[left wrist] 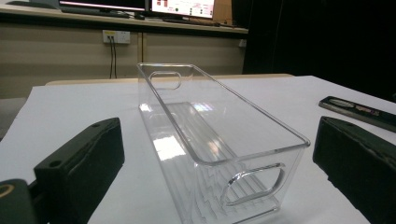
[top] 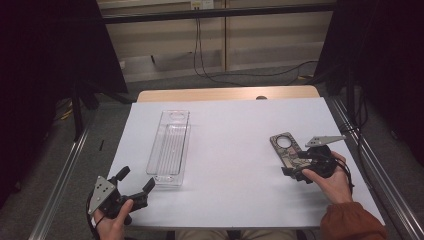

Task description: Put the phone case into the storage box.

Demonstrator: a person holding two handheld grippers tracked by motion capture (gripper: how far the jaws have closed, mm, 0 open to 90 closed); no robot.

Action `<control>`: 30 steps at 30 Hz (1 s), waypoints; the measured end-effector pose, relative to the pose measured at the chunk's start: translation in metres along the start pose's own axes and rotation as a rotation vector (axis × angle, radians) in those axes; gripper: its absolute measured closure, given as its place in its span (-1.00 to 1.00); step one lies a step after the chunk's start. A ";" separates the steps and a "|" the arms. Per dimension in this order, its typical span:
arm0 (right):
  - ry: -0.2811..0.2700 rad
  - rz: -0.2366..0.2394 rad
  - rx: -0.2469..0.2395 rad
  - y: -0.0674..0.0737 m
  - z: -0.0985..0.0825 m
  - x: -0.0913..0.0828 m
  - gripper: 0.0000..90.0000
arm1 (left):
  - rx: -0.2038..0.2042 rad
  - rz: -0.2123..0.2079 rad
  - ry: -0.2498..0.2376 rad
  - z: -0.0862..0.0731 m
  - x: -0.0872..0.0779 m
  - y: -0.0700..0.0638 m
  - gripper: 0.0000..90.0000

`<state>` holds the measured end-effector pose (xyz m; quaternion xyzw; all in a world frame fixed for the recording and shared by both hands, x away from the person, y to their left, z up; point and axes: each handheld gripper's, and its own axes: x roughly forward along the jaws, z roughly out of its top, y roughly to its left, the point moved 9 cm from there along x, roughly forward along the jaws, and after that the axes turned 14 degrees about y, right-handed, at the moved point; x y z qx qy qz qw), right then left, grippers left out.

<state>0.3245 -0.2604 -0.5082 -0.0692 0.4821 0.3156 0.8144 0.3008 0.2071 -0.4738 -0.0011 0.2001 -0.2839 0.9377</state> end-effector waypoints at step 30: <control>0.078 -0.091 0.112 -0.039 0.019 0.009 -0.89 | 0.008 0.008 0.007 0.000 0.000 0.001 -0.95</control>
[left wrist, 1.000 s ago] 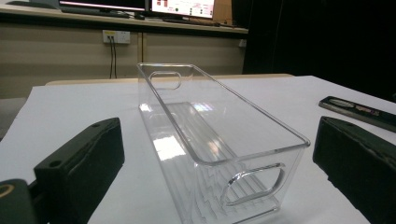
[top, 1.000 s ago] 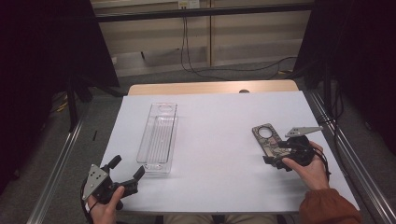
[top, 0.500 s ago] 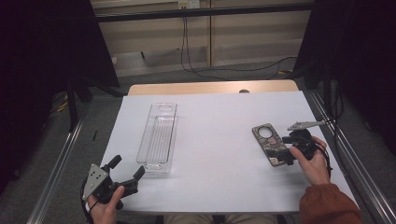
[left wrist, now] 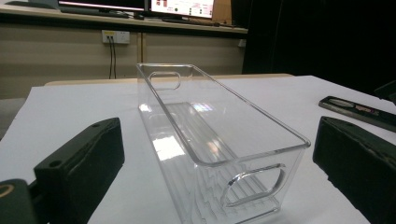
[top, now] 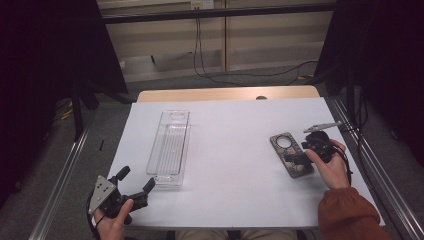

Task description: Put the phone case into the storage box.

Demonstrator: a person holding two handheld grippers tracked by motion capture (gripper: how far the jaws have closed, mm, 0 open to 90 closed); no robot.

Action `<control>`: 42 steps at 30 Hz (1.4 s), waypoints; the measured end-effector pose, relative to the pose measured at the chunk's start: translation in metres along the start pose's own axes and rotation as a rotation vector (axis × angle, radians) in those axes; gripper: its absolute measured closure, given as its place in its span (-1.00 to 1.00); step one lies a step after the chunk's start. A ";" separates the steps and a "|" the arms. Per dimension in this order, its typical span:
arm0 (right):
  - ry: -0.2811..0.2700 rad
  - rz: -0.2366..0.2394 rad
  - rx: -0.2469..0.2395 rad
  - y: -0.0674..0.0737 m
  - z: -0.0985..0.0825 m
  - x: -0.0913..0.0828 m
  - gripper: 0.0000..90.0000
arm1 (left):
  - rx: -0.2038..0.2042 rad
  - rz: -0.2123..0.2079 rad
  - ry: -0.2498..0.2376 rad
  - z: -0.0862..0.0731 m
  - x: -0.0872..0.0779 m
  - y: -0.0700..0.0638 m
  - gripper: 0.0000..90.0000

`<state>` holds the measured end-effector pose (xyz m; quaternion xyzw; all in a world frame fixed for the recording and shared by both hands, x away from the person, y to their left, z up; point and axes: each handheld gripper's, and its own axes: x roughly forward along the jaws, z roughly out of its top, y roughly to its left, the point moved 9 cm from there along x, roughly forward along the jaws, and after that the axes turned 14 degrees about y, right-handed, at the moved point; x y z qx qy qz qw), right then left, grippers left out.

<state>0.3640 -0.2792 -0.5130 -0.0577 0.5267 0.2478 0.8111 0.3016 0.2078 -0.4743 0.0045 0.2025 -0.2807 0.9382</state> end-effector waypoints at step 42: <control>0.313 -0.097 0.046 -0.018 0.005 0.039 -0.91 | -0.003 -0.005 0.002 0.000 0.001 0.000 -0.95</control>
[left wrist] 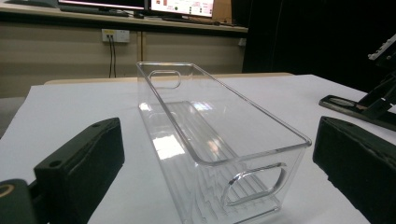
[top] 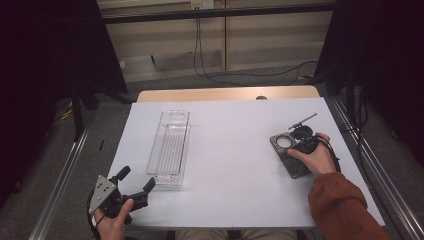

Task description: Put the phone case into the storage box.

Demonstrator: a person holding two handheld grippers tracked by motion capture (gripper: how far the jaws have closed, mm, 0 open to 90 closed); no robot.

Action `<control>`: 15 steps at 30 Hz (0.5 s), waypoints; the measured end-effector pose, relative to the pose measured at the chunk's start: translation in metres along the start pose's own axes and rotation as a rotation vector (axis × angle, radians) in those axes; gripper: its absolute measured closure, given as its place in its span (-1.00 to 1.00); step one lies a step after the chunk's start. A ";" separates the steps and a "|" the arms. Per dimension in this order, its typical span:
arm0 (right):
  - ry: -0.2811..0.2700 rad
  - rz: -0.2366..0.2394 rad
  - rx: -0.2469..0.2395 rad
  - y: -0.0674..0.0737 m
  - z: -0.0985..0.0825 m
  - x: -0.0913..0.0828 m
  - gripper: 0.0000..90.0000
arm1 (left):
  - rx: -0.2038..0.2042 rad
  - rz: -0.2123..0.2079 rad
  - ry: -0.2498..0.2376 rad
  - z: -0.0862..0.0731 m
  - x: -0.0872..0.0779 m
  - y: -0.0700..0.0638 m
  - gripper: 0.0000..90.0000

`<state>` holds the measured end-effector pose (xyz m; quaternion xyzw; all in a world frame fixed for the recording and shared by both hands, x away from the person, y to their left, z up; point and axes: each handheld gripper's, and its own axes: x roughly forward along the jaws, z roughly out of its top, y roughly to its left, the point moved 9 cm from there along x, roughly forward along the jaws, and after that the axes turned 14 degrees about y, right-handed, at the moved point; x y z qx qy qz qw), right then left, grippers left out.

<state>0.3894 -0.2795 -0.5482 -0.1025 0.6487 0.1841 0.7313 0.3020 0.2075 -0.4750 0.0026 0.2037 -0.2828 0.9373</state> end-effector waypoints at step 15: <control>0.033 -0.078 -0.014 0.004 -0.001 0.007 -1.00 | 0.008 0.003 0.004 0.000 -0.001 0.000 -0.95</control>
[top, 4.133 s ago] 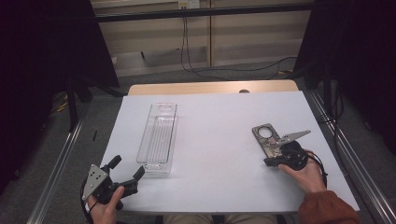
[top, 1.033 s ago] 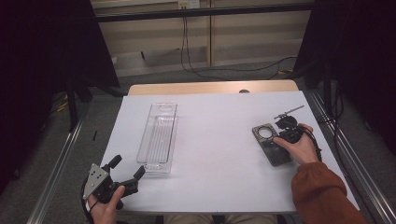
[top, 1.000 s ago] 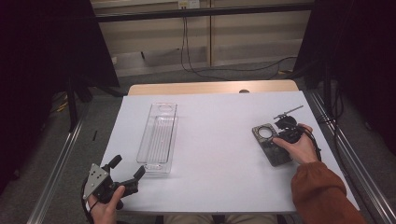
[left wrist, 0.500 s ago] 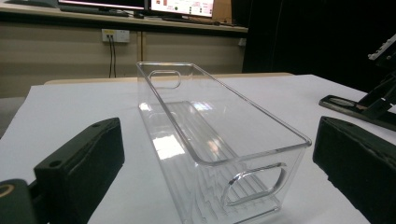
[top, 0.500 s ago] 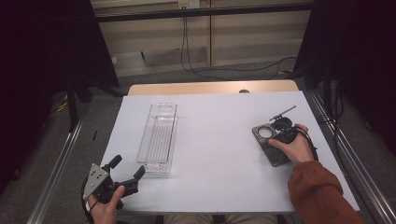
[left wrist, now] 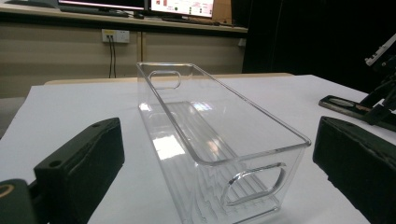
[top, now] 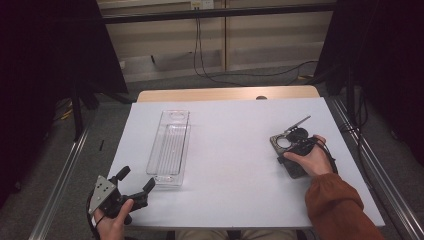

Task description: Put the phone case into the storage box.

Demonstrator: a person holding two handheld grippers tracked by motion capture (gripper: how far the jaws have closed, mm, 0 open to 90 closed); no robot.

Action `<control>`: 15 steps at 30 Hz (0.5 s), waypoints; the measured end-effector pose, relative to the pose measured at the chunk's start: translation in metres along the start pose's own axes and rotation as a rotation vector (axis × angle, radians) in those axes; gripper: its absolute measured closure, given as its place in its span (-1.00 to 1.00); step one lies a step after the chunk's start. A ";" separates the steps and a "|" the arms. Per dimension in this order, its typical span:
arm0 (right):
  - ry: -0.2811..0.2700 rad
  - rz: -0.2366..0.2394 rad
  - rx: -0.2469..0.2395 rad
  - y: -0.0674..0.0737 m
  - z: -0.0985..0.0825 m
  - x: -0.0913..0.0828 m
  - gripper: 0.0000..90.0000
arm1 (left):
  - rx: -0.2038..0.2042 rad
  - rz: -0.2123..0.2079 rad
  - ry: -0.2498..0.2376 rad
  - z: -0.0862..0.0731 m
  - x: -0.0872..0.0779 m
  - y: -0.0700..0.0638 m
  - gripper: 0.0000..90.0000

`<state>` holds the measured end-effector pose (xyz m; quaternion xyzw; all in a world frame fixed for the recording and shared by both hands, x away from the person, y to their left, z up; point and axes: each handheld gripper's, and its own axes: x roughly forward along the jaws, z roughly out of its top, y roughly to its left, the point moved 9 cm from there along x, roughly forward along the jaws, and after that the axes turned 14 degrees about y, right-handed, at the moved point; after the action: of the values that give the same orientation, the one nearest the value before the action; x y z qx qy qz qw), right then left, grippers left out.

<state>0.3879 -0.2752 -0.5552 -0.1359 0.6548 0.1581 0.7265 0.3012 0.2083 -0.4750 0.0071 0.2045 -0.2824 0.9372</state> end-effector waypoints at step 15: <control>0.017 -0.015 0.006 0.000 -0.001 -0.001 -0.95 | 0.000 0.001 0.000 0.000 0.000 -0.001 -0.95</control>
<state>0.3871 -0.2759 -0.5547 -0.1400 0.6604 0.1497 0.7224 0.3008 0.2076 -0.4749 0.0071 0.2044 -0.2820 0.9374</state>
